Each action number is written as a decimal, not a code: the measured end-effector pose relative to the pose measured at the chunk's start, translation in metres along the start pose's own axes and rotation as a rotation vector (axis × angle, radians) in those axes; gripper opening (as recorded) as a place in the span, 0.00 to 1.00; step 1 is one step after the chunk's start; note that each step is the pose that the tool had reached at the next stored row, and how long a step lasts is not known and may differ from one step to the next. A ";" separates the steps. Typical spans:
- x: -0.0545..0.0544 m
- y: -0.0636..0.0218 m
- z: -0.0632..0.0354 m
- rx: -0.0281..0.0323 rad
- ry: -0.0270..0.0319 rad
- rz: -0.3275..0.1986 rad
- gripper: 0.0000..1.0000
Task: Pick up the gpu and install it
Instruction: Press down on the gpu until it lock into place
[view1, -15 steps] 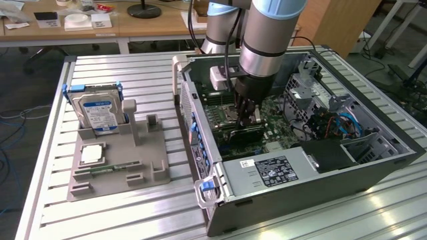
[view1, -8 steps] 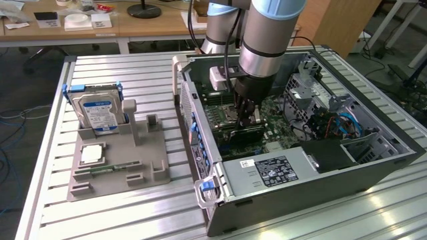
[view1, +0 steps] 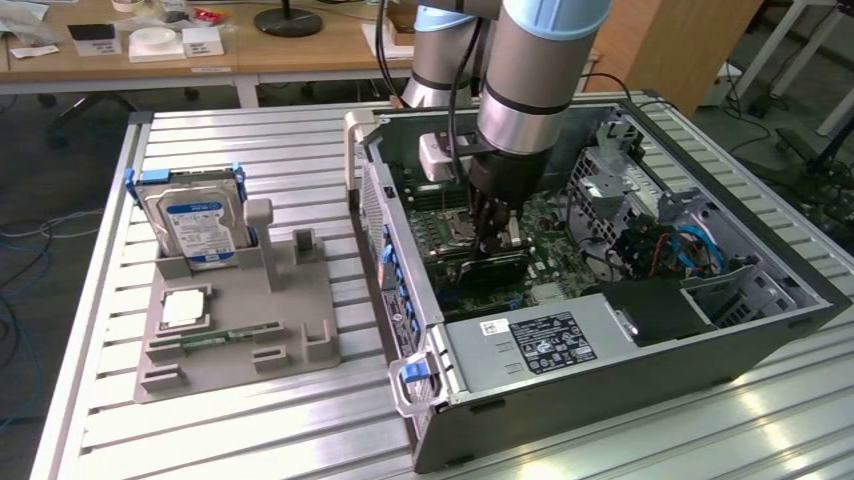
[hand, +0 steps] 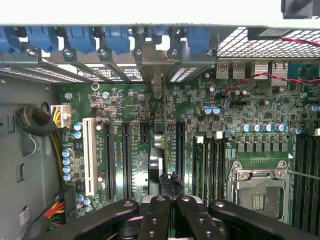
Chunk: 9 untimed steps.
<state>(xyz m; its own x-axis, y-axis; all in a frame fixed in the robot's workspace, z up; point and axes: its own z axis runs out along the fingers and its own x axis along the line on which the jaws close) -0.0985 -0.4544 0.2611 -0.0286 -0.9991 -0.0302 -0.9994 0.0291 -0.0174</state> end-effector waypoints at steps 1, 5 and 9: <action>0.000 0.0000 0.0000 0.0000 0.0000 0.000 0.11; 0.000 0.0000 0.0001 0.0001 -0.0001 0.000 0.11; 0.000 0.0000 0.0001 0.0000 -0.0001 0.000 0.11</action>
<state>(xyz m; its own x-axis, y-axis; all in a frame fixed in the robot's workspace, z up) -0.0985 -0.4544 0.2611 -0.0286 -0.9991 -0.0304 -0.9994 0.0291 -0.0175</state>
